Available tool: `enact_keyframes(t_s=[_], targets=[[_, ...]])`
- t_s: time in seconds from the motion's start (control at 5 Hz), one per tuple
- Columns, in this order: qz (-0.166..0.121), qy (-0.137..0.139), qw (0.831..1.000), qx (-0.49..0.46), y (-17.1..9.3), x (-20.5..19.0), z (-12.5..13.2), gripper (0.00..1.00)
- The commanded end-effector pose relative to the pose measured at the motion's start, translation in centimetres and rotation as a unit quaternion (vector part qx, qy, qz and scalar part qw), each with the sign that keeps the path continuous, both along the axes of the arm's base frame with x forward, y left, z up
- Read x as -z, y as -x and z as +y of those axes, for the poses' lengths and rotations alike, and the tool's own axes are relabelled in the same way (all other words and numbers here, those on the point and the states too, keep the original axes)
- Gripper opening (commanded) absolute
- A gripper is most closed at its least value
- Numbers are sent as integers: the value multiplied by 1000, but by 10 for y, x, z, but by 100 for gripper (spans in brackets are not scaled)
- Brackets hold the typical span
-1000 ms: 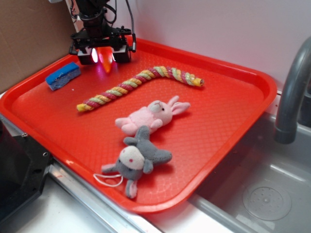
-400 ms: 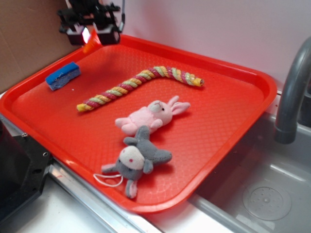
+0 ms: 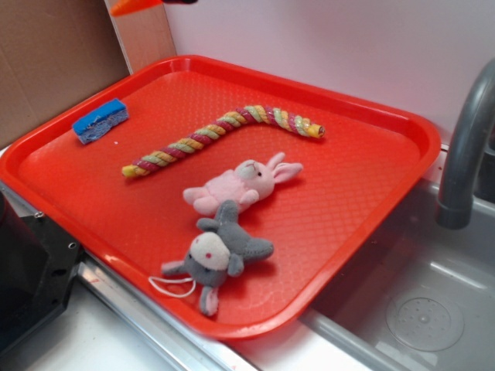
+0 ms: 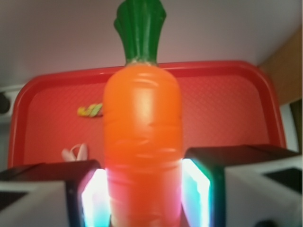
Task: Grab the carrot.
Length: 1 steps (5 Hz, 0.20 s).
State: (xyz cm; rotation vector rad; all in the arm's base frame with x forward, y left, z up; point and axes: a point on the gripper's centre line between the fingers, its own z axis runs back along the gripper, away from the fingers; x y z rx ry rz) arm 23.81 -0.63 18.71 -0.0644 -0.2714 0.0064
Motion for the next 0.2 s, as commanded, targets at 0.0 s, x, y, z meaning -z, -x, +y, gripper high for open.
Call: enact_keyframes(t_s=[0.0], targets=[[-3,19,998,56,15,-6,6,0]])
